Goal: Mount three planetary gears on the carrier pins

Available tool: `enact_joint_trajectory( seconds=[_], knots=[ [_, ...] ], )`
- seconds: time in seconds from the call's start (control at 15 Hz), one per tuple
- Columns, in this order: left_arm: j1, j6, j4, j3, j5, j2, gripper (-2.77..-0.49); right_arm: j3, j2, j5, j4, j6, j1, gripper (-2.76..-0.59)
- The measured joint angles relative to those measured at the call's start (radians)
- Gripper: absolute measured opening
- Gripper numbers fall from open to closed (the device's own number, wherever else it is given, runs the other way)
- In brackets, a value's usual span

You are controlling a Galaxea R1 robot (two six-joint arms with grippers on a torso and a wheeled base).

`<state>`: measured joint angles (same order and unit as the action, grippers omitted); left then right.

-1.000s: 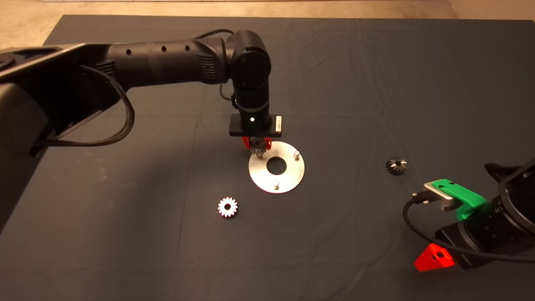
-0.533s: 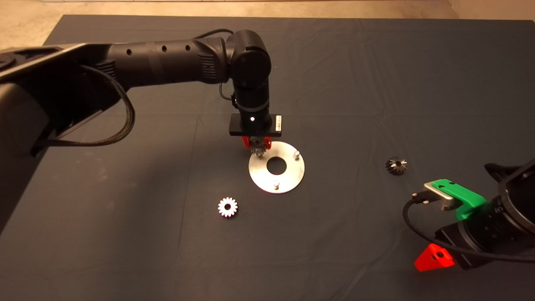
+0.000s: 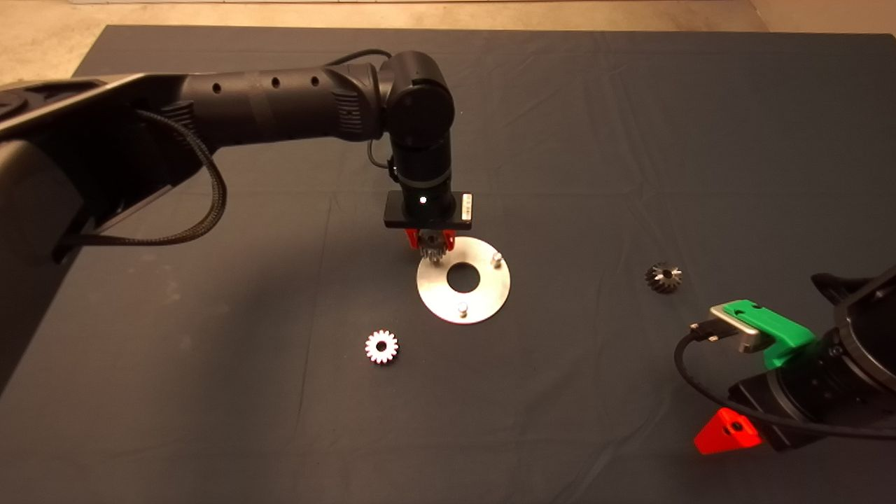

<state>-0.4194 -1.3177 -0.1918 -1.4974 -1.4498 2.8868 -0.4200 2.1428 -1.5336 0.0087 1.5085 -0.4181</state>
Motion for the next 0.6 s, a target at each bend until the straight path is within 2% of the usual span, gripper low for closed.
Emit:
enact_joint_trajectory(
  seconds=[0.13, 0.6],
  knots=[
    [0.017, 0.000, -0.007, 0.000, 0.001, 0.009, -2.33, 0.000, 0.001, 0.000, 0.000, 0.000, 0.000, -0.63],
    [0.021, 0.000, -0.006, 0.000, 0.005, 0.010, -2.30, 0.000, 0.001, 0.000, 0.000, 0.000, 0.000, -0.63]
  ],
)
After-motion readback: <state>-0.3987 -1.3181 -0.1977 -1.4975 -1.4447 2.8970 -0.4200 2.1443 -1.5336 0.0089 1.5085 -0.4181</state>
